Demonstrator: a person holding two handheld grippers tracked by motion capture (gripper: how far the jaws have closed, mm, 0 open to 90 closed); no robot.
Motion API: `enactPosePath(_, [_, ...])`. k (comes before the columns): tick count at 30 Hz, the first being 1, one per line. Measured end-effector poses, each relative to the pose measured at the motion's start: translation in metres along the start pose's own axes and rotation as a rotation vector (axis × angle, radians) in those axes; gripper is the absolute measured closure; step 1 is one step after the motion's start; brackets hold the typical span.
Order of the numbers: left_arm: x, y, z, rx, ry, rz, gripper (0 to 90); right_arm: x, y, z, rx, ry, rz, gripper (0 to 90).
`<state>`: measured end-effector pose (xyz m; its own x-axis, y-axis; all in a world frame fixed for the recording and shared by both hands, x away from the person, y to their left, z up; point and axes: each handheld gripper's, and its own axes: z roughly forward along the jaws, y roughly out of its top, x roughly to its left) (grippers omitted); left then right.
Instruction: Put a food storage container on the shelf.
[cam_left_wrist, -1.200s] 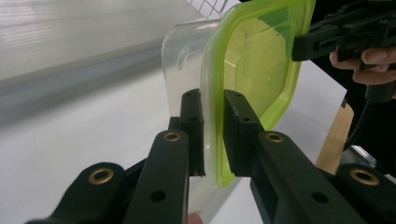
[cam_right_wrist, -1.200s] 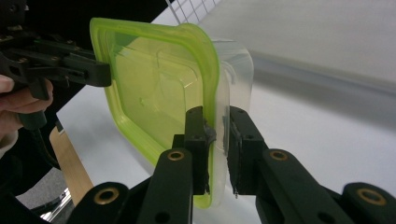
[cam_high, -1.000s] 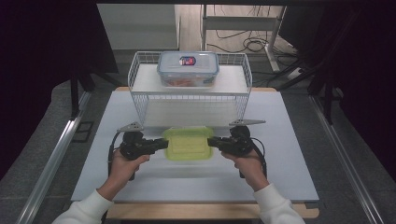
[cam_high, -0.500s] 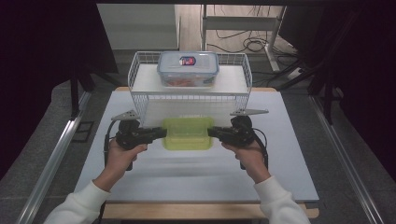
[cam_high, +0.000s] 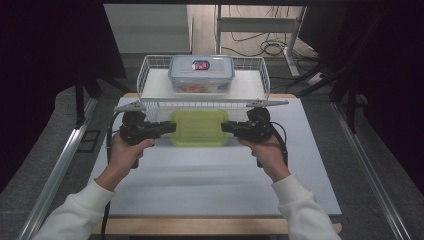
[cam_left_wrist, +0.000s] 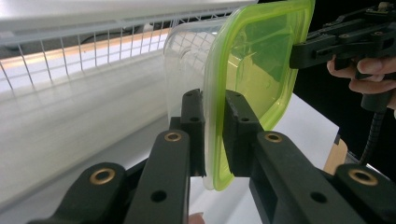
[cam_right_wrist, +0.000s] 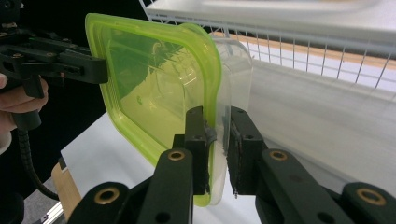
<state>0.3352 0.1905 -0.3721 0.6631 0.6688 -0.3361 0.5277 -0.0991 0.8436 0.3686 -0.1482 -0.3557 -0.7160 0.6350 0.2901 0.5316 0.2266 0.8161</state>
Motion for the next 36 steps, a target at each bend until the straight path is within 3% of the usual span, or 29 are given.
enactPosePath(10, [-0.005,0.033,-0.009,-0.018,0.004,0.034,80.4,0.006,0.030,-0.013,-0.023,-0.012,-0.028,79.4])
enactPosePath(20, [-0.003,0.086,-0.018,-0.036,0.007,0.067,80.4,0.006,0.083,-0.026,-0.037,-0.022,-0.047,79.4])
enactPosePath(29, [0.017,0.135,-0.013,-0.025,0.003,0.077,80.4,-0.010,0.127,-0.022,-0.041,-0.019,-0.034,79.3])
enactPosePath(36, [0.035,0.154,-0.002,-0.028,-0.010,0.056,80.3,-0.025,0.150,-0.013,-0.044,-0.027,-0.019,79.3])
